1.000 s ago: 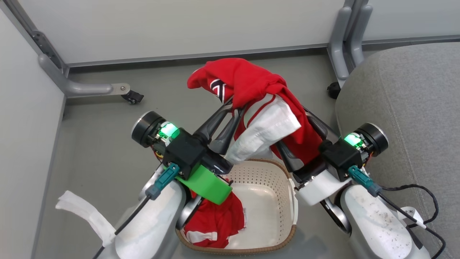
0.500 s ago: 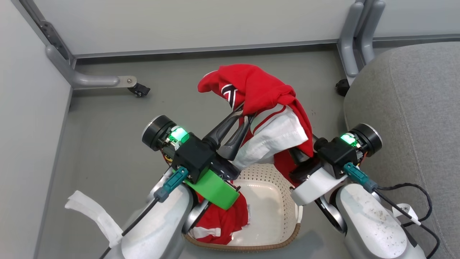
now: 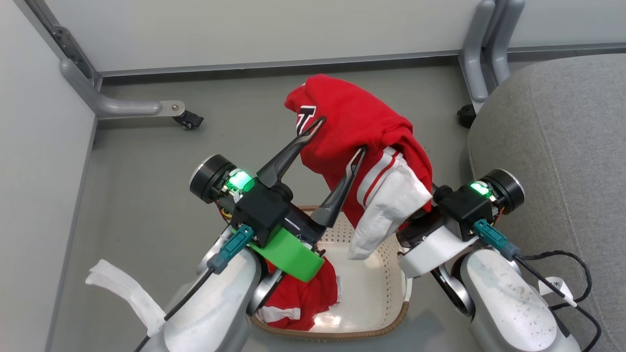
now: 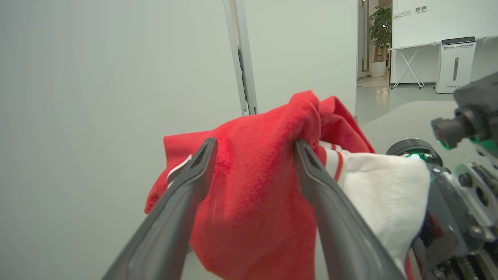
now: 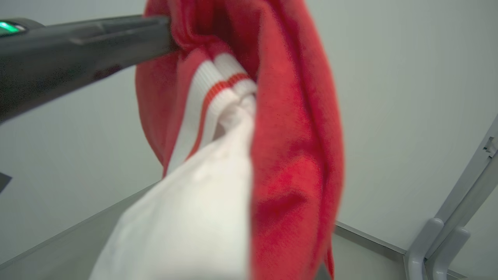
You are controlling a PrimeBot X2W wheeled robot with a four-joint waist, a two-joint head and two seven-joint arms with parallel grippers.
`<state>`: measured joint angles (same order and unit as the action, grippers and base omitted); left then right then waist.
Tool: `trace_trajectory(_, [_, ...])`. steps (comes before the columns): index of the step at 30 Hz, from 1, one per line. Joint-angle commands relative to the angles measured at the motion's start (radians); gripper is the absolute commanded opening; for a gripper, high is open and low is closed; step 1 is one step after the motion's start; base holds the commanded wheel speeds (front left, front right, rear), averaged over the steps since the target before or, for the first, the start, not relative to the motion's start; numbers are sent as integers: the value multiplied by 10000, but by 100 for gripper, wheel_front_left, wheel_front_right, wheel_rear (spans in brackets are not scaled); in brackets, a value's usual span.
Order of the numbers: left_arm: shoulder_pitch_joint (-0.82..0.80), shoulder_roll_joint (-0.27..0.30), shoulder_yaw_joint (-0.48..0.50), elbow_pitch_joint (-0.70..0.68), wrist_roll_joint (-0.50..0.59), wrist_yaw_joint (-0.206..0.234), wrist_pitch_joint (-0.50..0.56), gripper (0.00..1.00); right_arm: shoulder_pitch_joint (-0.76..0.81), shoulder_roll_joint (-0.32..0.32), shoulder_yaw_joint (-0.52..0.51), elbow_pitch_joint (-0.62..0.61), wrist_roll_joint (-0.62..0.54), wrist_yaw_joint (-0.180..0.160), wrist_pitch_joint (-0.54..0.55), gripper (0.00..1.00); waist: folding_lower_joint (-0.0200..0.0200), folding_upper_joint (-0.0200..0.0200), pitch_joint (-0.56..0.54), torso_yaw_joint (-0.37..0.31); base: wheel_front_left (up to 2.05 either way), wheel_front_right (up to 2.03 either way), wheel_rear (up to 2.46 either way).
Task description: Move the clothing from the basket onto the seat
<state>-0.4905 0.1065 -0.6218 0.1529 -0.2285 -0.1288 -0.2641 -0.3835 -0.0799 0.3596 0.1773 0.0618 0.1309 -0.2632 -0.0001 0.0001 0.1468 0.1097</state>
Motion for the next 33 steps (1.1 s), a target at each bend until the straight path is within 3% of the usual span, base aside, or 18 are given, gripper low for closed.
trace_trajectory(1, [153, -10, 31, -17, 68, -23, -7, 100, 136, -4, -71, -31, 31, -3, -25, 0, 1, -1, 2, 7, 0, 0, 0])
trace_trajectory(16, [143, 115, -17, -97, 171, -23, -4, 100, 325, 113, -883, -191, -65, -5, -25, 0, 1, -1, 220, -342, 0, 0, 0])
trace_trajectory(33, [-326, 503, -313, -144, 215, -23, -4, 100, 665, 269, -2020, -779, -103, -5, -26, 0, 1, -1, 1102, -2324, 0, 0, 0])
